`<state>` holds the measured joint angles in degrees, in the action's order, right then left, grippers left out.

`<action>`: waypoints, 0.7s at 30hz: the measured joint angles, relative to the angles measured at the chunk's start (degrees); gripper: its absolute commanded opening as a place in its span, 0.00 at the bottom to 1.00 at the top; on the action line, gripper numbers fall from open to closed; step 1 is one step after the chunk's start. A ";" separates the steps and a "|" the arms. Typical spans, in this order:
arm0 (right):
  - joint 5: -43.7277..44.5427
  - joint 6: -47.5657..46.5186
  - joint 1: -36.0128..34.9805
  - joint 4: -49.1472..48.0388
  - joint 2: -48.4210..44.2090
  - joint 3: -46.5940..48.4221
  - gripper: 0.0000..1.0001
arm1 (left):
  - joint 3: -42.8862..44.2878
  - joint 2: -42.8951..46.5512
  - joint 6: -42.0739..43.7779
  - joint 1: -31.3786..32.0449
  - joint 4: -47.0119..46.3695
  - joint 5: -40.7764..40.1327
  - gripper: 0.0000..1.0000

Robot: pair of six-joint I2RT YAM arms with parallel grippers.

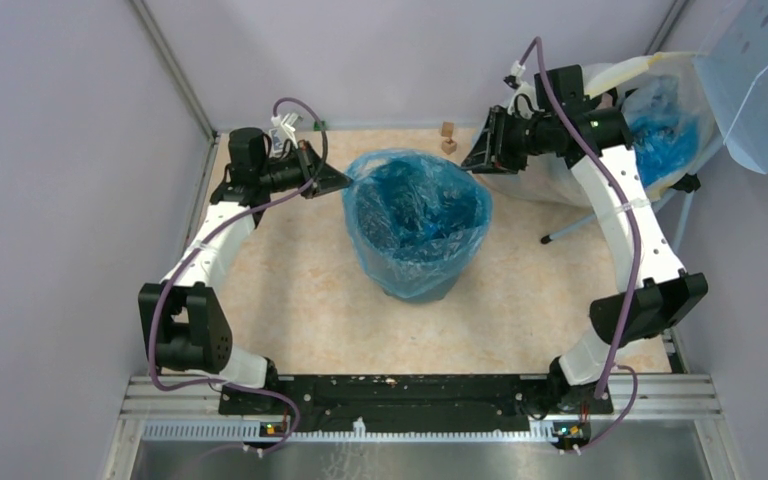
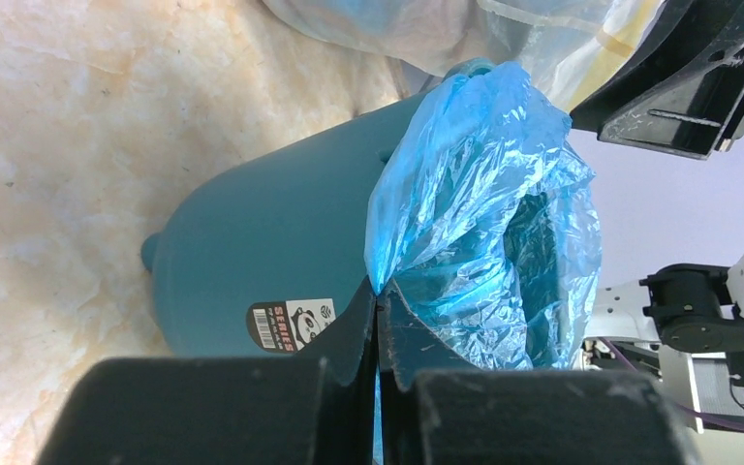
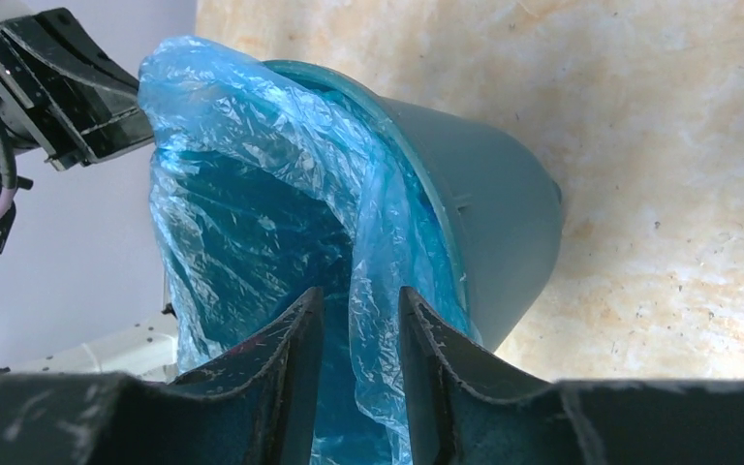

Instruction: Put the trash bags into the trash bin

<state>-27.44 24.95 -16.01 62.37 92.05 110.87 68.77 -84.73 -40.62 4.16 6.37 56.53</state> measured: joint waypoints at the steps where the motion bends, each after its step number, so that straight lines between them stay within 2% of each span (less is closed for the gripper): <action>1: -0.28 -0.13 -0.11 0.31 0.52 0.59 0.37 | 0.00 0.00 0.33 -0.02 0.02 -0.09 0.00; 6: -0.20 -1.03 -1.62 2.12 3.37 3.98 0.46 | -0.07 -0.09 2.58 -0.02 0.13 -0.76 0.00; 13: 2.64 -2.71 -6.32 5.97 8.63 10.86 0.47 | -2.03 -0.20 3.45 -0.02 0.13 -1.03 0.00; 16: 5.42 -3.54 -7.56 8.07 9.77 11.98 0.52 | -2.19 -0.20 3.65 -0.02 0.04 -1.14 0.00; 21: 10.97 -5.29 -7.89 10.38 10.29 13.42 0.53 | -2.19 -0.20 4.13 -0.02 0.07 -1.18 0.00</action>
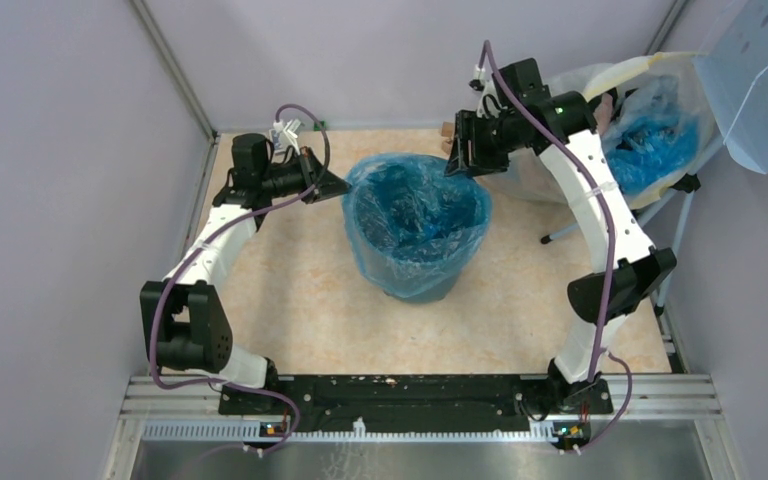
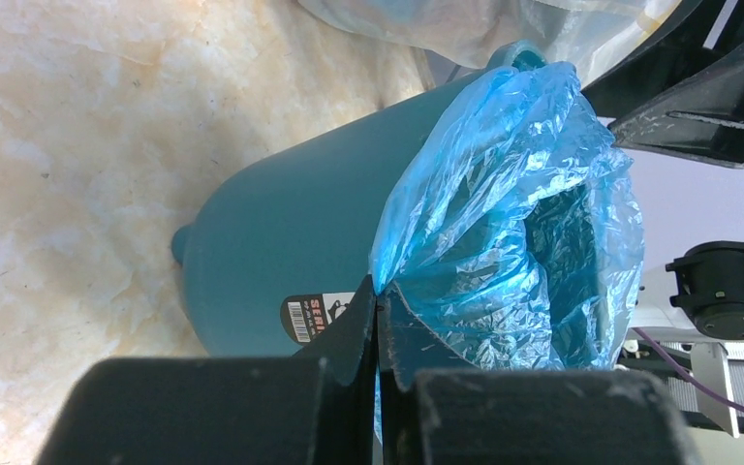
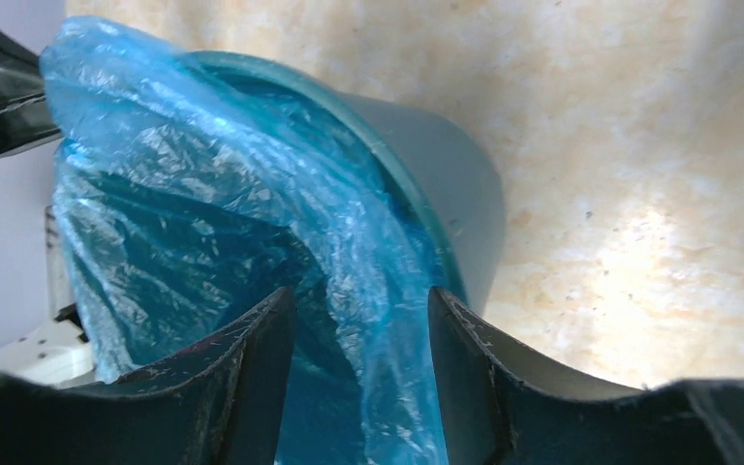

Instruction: Put the trash bags into the trash bin

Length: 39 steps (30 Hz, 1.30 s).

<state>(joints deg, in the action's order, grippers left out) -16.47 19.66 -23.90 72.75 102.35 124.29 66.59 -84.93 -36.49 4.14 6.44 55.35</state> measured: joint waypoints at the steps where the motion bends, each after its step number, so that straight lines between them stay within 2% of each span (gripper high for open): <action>1: 0.94 -0.42 0.00 0.22 0.00 0.35 0.52 | 0.00 0.00 0.11 0.00 0.02 -0.02 0.00; 9: 3.52 -3.61 -0.96 0.50 0.04 0.57 0.44 | -0.07 0.00 0.48 0.00 0.04 -0.83 0.00; 16: 2.78 -5.09 -2.10 -0.28 0.20 -0.13 0.09 | -0.07 0.00 0.50 0.00 0.04 -0.81 0.00; 18: 2.91 -5.38 -2.12 -0.24 0.20 -0.11 0.08 | -0.07 0.00 0.50 0.00 0.04 -0.83 0.00; 19: 3.02 -5.60 -2.12 -0.15 0.26 -0.09 0.13 | -0.07 0.00 0.50 0.00 0.04 -0.83 0.00; 21: 3.28 -5.81 -2.12 0.15 0.46 0.02 0.31 | -0.07 0.00 0.50 0.00 0.07 -0.85 0.00; 22: 3.39 -5.99 -2.12 0.31 0.55 0.13 0.34 | -0.07 0.00 0.50 0.00 0.07 -0.85 0.00; 27: 3.91 -7.72 -2.49 0.63 1.05 0.37 0.35 | -0.07 0.00 0.50 0.00 0.13 -1.09 0.00; 29: 4.48 -8.13 -3.06 0.76 1.66 0.61 0.28 | -0.07 0.00 0.48 0.00 0.15 -1.20 0.00; 32: 5.99 -8.92 -4.57 1.03 3.21 1.57 0.04 | -0.07 0.00 0.48 -0.11 0.15 -1.22 0.00; 33: 6.49 -8.94 -5.09 1.22 3.74 1.95 0.00 | -0.07 0.00 0.48 -0.17 0.17 -1.22 0.00; 39: 10.51 -8.61 -5.99 1.73 4.87 4.72 0.00 | -0.07 0.00 0.46 -0.35 0.46 -1.27 0.00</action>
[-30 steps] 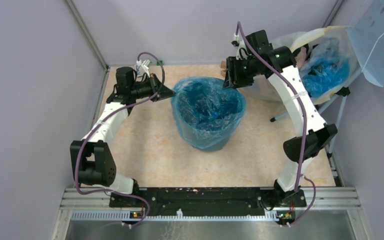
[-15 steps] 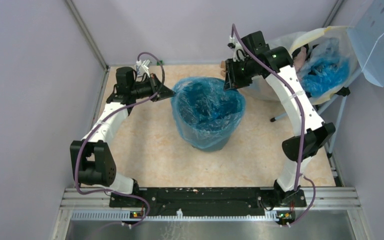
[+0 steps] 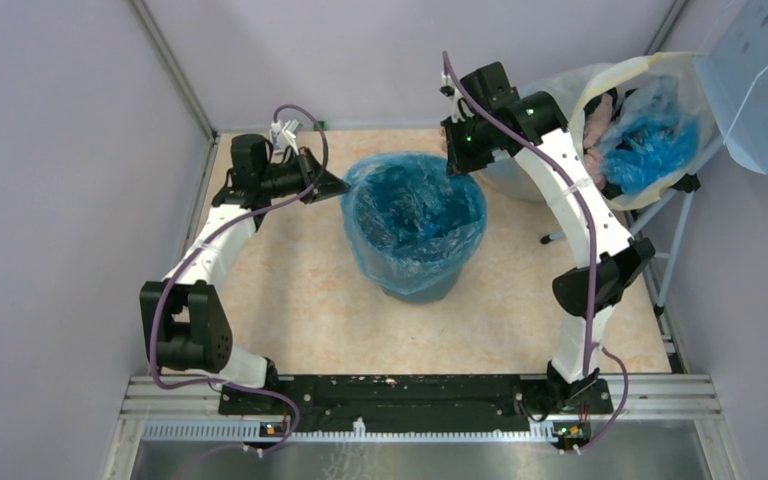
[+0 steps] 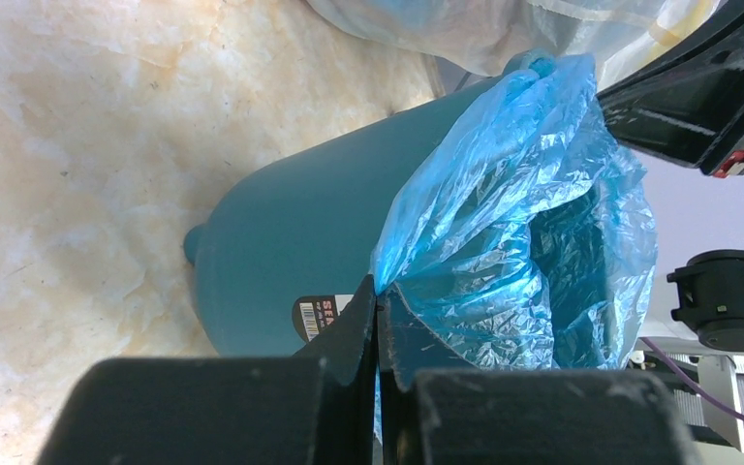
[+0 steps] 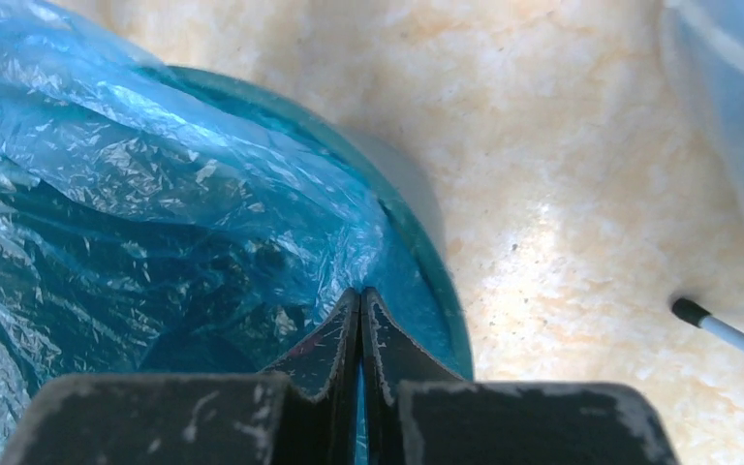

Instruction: Put the trash bags into the trash bin

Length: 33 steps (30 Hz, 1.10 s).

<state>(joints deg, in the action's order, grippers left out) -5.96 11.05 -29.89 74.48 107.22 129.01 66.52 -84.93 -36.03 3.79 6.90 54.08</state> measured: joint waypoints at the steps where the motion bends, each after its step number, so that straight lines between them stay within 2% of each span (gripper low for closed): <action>1: 0.98 0.13 0.00 -0.20 -0.13 0.57 0.00 | 0.00 0.00 0.00 0.00 0.04 -0.02 0.00; 5: 5.22 1.18 0.02 -2.49 -2.34 0.26 0.00 | 0.00 0.00 -1.18 0.00 -0.81 -0.02 0.00; 9: 8.87 2.73 0.81 -5.90 -8.13 -3.85 0.00 | 0.02 0.00 -3.10 0.00 -3.54 0.02 0.00; 13: 9.44 4.00 3.10 -6.56 -10.10 -4.20 0.00 | 0.66 -0.42 -4.24 0.17 -4.98 0.26 0.00; 28: 6.73 4.94 7.08 -8.52 -5.79 -5.27 0.00 | 5.84 -7.06 -6.05 1.49 -7.48 0.92 0.00; 33: 5.51 5.38 7.80 -8.52 -4.39 -6.73 0.08 | 5.79 -8.52 -6.05 1.49 -7.13 1.01 0.00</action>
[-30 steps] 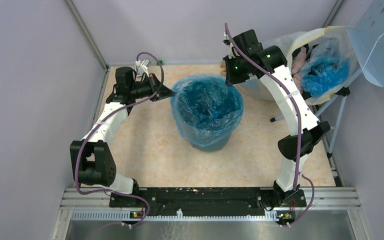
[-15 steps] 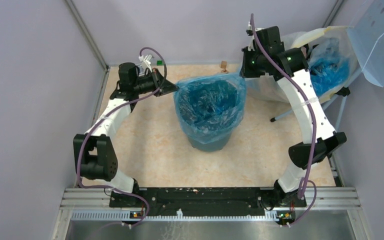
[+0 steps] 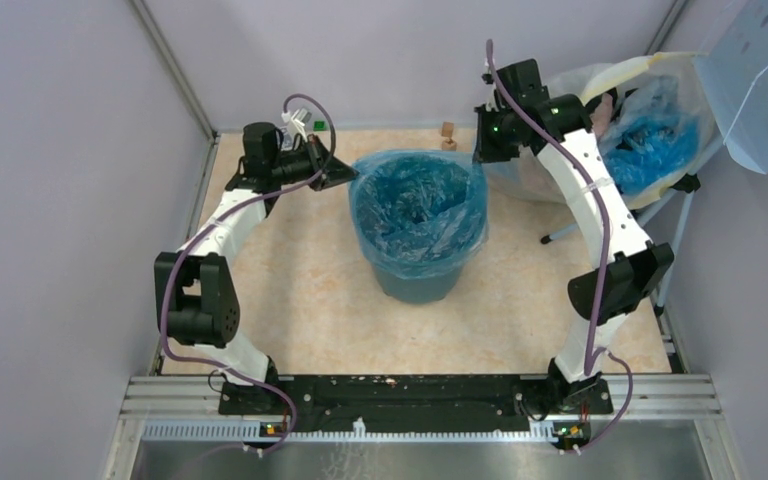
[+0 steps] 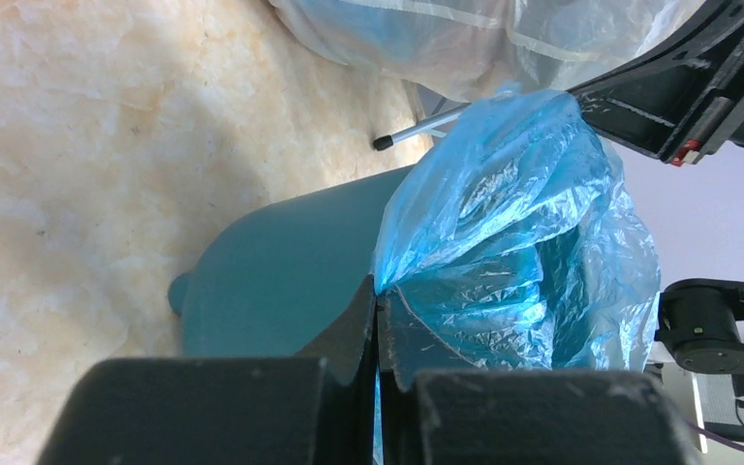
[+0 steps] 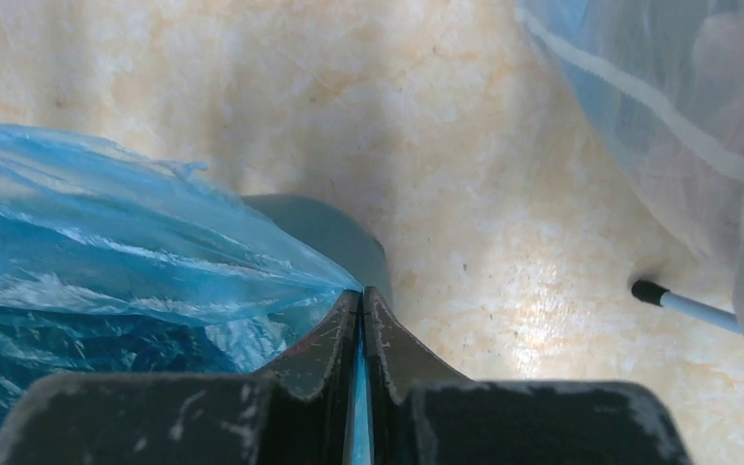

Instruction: Put the trash bags into the trash bin

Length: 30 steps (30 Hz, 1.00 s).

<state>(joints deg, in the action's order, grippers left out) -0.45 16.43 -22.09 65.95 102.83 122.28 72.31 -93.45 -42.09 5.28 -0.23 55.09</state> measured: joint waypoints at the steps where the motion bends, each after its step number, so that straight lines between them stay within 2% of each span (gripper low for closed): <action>1: -0.37 0.15 0.11 0.02 0.00 -0.90 0.11 | -0.15 -0.11 0.02 0.00 0.26 0.09 0.00; 5: -1.97 0.85 0.61 -0.44 -0.02 -5.03 0.29 | -1.51 -0.17 0.07 0.00 0.87 0.92 0.00; 7: -2.93 1.40 0.94 -0.79 -0.13 -6.36 0.42 | -2.03 -0.17 0.22 0.00 1.75 1.09 0.00; 12: -6.14 2.56 2.54 -2.51 -3.17 -7.63 0.56 | -2.38 -0.24 0.68 0.00 3.56 1.68 0.00; 17: -10.29 4.96 5.73 -4.87 -11.17 -12.35 0.61 | -2.38 -0.24 1.53 0.00 4.68 2.10 0.00; 21: -13.64 9.01 8.39 -8.20 -20.52 -20.39 0.55 | -2.38 -0.24 1.90 0.00 5.27 2.08 0.00; 24: -15.47 13.38 9.16 -11.98 -28.35 -29.14 0.48 | -2.49 -0.24 1.97 0.00 5.42 2.03 0.00; 30: -19.61 24.15 9.53 -21.14 -41.64 -50.49 0.53 | -3.89 -0.24 1.92 0.00 5.46 2.03 0.00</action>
<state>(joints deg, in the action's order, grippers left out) -20.05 40.58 -12.56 44.82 61.19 71.79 68.42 -93.69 -40.16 5.28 5.23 57.12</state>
